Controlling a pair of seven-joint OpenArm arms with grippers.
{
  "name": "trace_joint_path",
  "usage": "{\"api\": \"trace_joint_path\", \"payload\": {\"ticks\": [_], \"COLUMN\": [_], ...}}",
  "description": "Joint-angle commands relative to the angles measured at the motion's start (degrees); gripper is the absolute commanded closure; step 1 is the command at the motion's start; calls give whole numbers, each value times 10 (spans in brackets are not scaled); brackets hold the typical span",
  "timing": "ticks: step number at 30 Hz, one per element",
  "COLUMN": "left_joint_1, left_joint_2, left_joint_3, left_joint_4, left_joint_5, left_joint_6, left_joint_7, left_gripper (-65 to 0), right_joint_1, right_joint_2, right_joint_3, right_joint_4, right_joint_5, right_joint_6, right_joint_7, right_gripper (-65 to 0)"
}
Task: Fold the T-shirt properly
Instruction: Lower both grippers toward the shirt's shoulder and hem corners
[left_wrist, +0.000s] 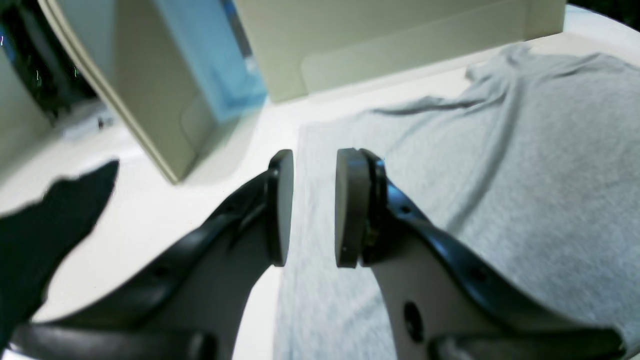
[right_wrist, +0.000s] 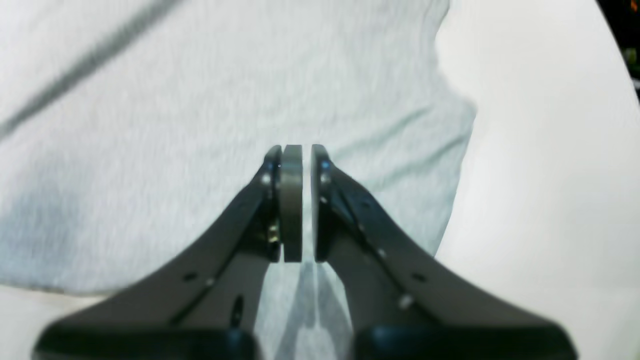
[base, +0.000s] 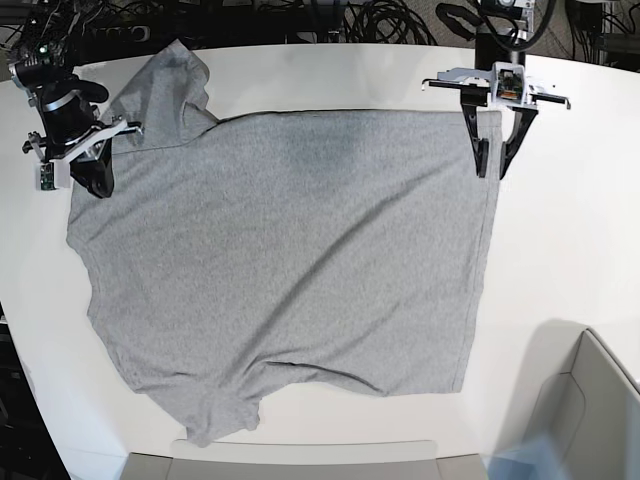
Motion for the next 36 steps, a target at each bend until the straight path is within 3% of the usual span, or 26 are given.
{"api": "trace_joint_path", "payload": {"ticks": [1,6,11,21,23,27,33,36], "left_joint_1": [1,-5,-39,-74,-76,-77,-77,-76], "left_joint_2": [2,12,14,13,13,10,13,14], "left_joint_3": [-1,-4,-3,-7,-7,-8,-8,-21], "left_joint_4": [10,10,10,11,11,11,11,11], "left_joint_5": [-2,-2,-2,-2,-2,-2,-2,-2], "left_joint_6": [4,4,4,4,4,4,4,4], "left_joint_7": [-18,-18,-18,0,6,5,5,1], "left_gripper": [-158,-158,-158,-158,-158,-158,-158,-158], "right_joint_1": [16,91,167,300,322,364,463,504], "right_joint_2": [8,14,61,117,126,133,155,166], "right_joint_3": [4,1,-21,-26,-31,-62,-136,-174], "right_joint_4": [9,8,8,7,6,4,-23,-23], "right_joint_5": [4,2,2,2,2,2,1,-56], "right_joint_6": [5,5,5,5,4,4,8,8], "right_joint_7": [17,17,15,20,46,102,82,84], "right_gripper": [-38,-38,-38,-38,-39,-38,-38,-38]}}
